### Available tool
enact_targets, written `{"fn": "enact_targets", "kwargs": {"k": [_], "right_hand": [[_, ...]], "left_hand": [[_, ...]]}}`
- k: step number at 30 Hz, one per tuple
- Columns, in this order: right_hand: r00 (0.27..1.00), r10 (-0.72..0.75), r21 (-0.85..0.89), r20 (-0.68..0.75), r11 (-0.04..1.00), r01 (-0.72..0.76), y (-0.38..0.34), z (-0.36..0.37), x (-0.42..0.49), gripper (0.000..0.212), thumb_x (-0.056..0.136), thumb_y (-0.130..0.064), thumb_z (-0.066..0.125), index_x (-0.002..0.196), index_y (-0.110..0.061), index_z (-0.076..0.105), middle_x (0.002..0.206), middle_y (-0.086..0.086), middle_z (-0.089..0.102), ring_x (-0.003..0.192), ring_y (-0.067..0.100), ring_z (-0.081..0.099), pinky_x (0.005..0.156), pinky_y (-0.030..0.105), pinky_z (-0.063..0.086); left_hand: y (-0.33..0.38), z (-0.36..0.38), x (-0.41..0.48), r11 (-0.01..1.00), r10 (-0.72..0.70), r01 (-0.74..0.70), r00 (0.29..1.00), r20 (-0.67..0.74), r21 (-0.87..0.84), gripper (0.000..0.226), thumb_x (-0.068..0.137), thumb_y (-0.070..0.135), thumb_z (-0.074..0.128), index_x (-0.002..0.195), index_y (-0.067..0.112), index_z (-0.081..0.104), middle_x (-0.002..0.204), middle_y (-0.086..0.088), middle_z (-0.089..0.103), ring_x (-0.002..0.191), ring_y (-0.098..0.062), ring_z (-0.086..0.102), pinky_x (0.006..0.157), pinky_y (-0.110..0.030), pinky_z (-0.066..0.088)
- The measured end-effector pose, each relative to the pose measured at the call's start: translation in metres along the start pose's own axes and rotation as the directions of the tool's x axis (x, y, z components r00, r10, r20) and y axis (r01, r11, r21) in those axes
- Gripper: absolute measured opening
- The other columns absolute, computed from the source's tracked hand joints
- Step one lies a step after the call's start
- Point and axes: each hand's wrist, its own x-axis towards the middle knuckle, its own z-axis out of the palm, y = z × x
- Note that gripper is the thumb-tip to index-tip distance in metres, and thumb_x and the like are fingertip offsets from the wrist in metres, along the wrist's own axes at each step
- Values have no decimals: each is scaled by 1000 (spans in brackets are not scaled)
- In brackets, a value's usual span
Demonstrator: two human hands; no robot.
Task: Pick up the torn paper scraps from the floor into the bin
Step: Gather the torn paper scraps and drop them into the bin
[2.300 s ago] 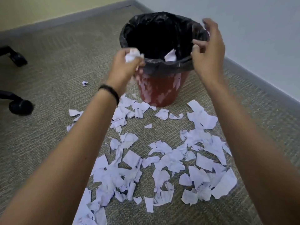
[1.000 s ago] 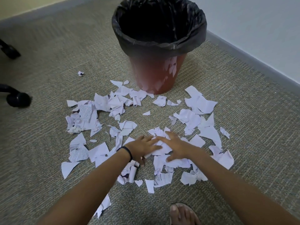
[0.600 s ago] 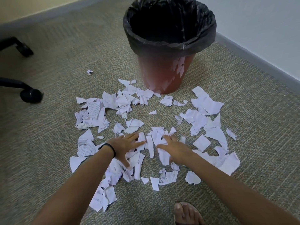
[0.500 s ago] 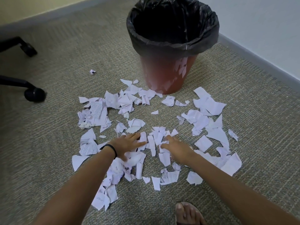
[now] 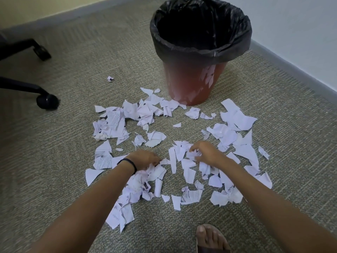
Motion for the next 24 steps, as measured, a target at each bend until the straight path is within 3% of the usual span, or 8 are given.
{"fn": "enact_targets", "kwargs": {"k": [3, 6, 8, 12, 15, 20, 22, 24], "right_hand": [[994, -7, 196, -107, 980, 28, -11, -28, -2, 38, 80, -4, 68, 117, -4, 62, 122, 14, 61, 100, 16, 55, 92, 31, 45], [976, -9, 249, -216, 966, 64, -24, -57, -3, 37, 80, -7, 70, 117, -6, 63, 122, 13, 61, 100, 16, 54, 84, 20, 37], [962, 13, 290, -273, 954, 69, -33, -74, -5, 37, 81, -9, 69, 118, -8, 63, 125, 11, 60, 111, 22, 56, 85, 21, 37], [933, 39, 397, -359, 911, 115, -44, -99, -7, 34, 82, -10, 70, 115, -8, 64, 122, 9, 61, 114, 21, 56, 93, 28, 40], [910, 67, 441, -410, 887, 134, -48, -111, -9, 34, 82, -13, 70, 116, -11, 64, 111, 4, 58, 105, 15, 53, 87, 25, 40], [840, 111, 540, -531, 808, 235, -49, -132, -12, 27, 78, -10, 72, 103, -19, 66, 108, 14, 64, 83, 22, 65, 82, 45, 56], [800, 160, 611, -578, 735, 294, -49, -146, -13, 30, 78, -4, 71, 102, -20, 64, 114, 16, 63, 81, 20, 65, 73, 33, 59], [750, 213, 662, -626, 652, 368, -53, -163, -15, 31, 79, 1, 69, 102, -19, 63, 113, 15, 63, 85, 27, 66, 65, 22, 57]], "left_hand": [[-4, -3, 0, 999, -32, 32, 999, 16, 11, 33, 90, 8, 55, 122, 13, 54, 121, -8, 58, 107, -26, 58, 84, -35, 48], [0, -3, -3, 996, -69, 65, 996, 61, 68, 64, 86, 17, 64, 140, 21, 30, 123, -8, 56, 108, -29, 59, 85, -39, 48], [3, -2, -2, 990, -96, 84, 990, 99, 114, 70, 86, 15, 65, 142, 21, 23, 123, -11, 56, 107, -32, 59, 84, -42, 49], [12, -4, 5, 969, -83, 71, 996, 38, 236, 32, 92, 6, 49, 123, 14, 49, 122, -11, 56, 107, -32, 60, 82, -43, 51], [16, -6, 8, 963, -85, 63, 994, 72, 264, 25, 94, 5, 44, 114, 8, 58, 122, -12, 56, 110, -32, 58, 84, -40, 48], [3, -33, -2, 984, -159, 158, 987, -4, -82, 33, 89, 23, 60, 120, 16, 59, 123, -3, 60, 112, -22, 57, 87, -32, 45], [3, -53, -7, 951, -200, 152, 966, -162, -269, 32, 89, 29, 60, 119, 18, 60, 111, -2, 64, 97, -17, 59, 77, -28, 44], [4, -80, -13, 835, -310, 78, 884, -350, -544, 30, 87, 34, 63, 112, 17, 61, 91, -2, 65, 74, -9, 56, 65, -24, 44]]}}
